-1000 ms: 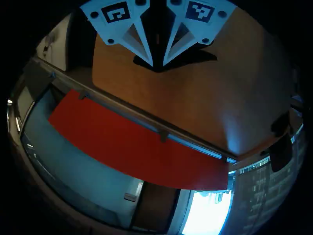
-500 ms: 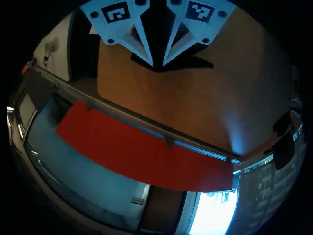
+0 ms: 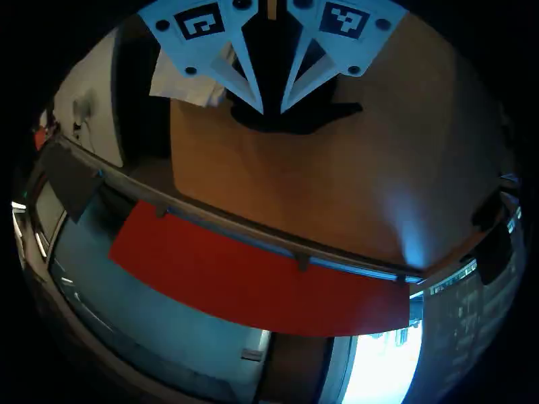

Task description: Fold towel

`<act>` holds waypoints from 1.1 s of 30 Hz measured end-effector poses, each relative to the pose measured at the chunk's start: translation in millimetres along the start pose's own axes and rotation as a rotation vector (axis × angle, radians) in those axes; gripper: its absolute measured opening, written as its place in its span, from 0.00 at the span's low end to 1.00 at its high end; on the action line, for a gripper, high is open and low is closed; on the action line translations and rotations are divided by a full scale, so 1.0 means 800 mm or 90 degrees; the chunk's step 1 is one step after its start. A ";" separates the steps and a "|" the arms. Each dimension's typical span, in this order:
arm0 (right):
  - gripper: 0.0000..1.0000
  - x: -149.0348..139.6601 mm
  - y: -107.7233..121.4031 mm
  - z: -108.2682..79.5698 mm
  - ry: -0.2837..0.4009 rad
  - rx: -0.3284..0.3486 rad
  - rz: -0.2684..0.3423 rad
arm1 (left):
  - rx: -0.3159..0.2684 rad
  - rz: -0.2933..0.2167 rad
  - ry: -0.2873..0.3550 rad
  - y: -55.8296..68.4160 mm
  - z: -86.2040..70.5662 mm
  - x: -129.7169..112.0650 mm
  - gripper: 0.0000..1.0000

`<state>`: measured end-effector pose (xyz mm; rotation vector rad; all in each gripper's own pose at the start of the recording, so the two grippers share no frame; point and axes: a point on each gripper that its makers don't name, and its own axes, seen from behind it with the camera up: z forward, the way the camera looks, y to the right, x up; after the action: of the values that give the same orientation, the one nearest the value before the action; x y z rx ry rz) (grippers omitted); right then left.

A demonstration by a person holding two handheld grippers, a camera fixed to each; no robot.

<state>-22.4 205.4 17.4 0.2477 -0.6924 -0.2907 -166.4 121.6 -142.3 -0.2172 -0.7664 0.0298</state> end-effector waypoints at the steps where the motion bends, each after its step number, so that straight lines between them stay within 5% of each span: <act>1: 0.02 -0.004 -0.001 -0.002 -0.003 0.000 0.003 | -0.001 0.000 0.000 0.000 0.000 0.000 0.97; 18: 0.02 -0.043 -0.008 -0.024 -0.028 -0.009 0.022 | -0.011 0.009 0.006 0.004 -0.002 0.001 0.97; 33: 0.02 -0.139 0.019 -0.025 -0.121 -0.032 0.051 | -0.008 0.015 0.000 -0.001 -0.006 -0.007 0.97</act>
<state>-88.0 260.0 -57.5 0.1448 -0.8793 -0.2569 -167.7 119.1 -149.4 -0.2385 -0.7642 0.0468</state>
